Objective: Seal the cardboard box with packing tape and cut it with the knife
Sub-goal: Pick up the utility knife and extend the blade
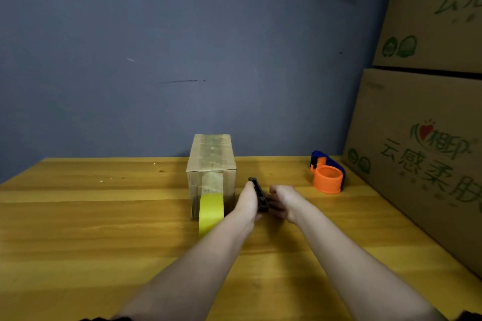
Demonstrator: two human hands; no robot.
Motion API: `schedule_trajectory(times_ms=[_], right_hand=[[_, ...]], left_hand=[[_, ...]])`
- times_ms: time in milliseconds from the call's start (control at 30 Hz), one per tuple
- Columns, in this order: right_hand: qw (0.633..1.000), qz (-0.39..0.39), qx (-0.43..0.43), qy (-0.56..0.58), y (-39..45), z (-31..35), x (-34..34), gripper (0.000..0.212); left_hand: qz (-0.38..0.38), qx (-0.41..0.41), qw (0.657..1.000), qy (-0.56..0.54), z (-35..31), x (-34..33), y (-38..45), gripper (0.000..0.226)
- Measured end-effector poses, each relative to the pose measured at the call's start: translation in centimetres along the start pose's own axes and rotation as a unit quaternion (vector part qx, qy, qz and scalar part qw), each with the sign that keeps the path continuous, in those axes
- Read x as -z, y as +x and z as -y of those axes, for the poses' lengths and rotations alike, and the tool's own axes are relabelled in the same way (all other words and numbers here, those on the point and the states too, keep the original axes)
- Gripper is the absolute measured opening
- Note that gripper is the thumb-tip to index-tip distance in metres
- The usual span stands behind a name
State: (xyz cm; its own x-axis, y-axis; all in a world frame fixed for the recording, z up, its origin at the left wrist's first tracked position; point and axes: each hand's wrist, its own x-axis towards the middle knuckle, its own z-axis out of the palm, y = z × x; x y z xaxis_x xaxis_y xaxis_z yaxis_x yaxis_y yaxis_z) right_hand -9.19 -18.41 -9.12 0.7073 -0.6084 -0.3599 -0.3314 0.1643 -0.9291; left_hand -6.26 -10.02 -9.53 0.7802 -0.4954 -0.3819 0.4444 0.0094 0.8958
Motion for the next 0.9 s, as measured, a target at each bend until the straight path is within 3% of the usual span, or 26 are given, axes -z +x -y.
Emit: schedule_trajectory(times_ms=[100,233,367,467,667,900], right_hand=[[0.993,-0.012,0.019,-0.115,0.3,-0.8,0.9,0.012],[0.982,-0.009,0.040,-0.187,-0.4,-1.4,2.5,0.017],[0.994,0.063,0.039,-0.082,-2.1,-2.0,3.6,0.013],[0.991,0.092,0.095,0.008,-3.1,-3.6,4.5,0.015],[0.975,0.147,0.163,0.033,-4.9,-6.2,5.8,0.015],[0.947,0.278,0.160,0.034,-5.0,-6.8,5.9,0.029]], left_hand=[[0.009,0.011,1.000,0.012,0.5,0.2,-0.6,0.032],[0.047,0.013,0.999,0.006,1.4,0.5,-1.5,0.042],[0.099,-0.032,0.995,0.007,2.7,0.5,-1.9,0.022],[0.087,-0.101,0.991,0.026,3.5,0.7,-1.6,0.022],[0.107,-0.206,0.972,0.042,4.9,0.6,-1.5,0.018],[0.116,-0.233,0.965,0.030,5.3,1.4,-0.9,0.014]])
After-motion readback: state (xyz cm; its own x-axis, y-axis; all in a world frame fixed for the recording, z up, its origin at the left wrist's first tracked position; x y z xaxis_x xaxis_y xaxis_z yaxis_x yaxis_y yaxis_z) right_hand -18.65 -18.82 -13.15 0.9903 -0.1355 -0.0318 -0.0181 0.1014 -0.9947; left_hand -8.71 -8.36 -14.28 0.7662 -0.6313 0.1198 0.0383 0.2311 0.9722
